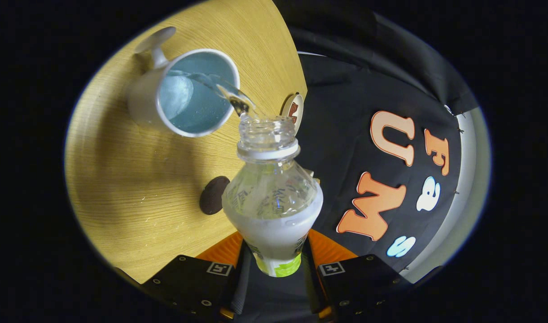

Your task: Take the bottle from table, then pour the juice into the cup, finally place the bottle on the coaster

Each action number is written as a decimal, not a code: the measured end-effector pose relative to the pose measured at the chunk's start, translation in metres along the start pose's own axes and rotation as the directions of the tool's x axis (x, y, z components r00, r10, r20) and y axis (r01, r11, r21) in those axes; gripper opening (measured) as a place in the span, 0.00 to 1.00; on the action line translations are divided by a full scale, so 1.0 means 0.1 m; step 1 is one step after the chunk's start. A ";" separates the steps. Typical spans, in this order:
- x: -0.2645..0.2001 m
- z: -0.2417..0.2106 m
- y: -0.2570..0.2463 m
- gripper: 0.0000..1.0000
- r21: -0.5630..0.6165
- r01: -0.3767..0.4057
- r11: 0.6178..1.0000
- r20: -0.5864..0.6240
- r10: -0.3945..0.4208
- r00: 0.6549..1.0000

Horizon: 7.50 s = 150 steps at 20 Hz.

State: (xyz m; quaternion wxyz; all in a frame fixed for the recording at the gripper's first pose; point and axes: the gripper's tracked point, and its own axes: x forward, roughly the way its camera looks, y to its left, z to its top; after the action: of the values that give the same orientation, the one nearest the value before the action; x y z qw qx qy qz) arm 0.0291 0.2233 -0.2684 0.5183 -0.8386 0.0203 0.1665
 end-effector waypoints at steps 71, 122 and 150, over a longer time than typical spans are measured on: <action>0.01 0.21 -0.48 0.55 -0.387 0.046 0.921 0.069 -0.021 0.997; -0.23 0.30 -0.21 0.56 0.367 -0.205 0.907 0.217 0.131 0.967; 1.40 -0.32 0.47 0.56 0.914 -0.289 -0.285 0.353 0.206 0.913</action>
State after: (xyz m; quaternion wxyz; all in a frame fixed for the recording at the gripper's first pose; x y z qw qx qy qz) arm 0.1593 0.1928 -0.3383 0.9250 -0.0910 0.3009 0.2137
